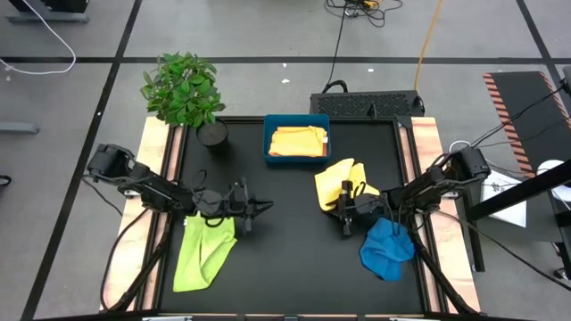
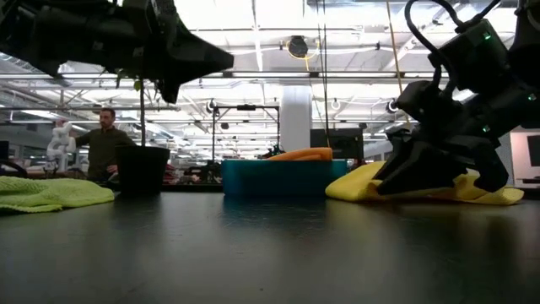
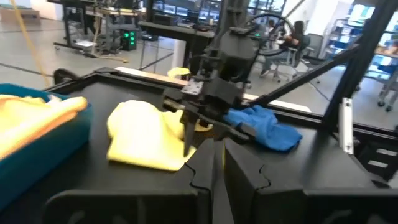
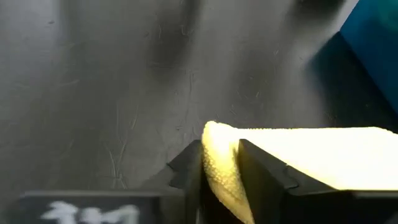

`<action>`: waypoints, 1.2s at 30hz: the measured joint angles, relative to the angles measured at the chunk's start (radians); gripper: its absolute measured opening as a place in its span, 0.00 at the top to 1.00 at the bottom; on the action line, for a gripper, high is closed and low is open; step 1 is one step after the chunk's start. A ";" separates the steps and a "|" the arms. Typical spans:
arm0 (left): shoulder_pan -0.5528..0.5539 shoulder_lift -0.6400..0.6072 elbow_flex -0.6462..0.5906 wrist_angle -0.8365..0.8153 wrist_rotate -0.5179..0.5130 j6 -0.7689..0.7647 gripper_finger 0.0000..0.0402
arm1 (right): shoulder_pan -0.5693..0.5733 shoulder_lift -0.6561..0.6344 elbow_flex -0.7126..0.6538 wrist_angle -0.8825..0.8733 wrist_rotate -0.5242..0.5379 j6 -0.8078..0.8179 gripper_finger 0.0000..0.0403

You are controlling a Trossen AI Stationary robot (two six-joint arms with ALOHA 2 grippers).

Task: Fold microfiber towels
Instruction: Fold the yellow microfiber towel

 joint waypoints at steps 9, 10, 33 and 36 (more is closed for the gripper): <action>-0.024 0.209 0.138 0.000 -0.008 0.019 0.92 | 0.000 0.000 0.000 0.001 0.000 0.052 0.98; -0.024 0.239 0.159 0.002 -0.008 0.027 0.92 | 0.000 0.000 0.000 0.014 0.000 0.059 0.98; 0.043 0.443 0.362 0.002 -0.197 0.182 0.61 | -0.009 -0.025 0.278 0.147 0.178 -0.433 1.00; 0.028 0.443 0.362 0.004 -0.248 0.176 0.49 | -0.010 -0.025 0.339 0.078 0.216 -0.488 1.00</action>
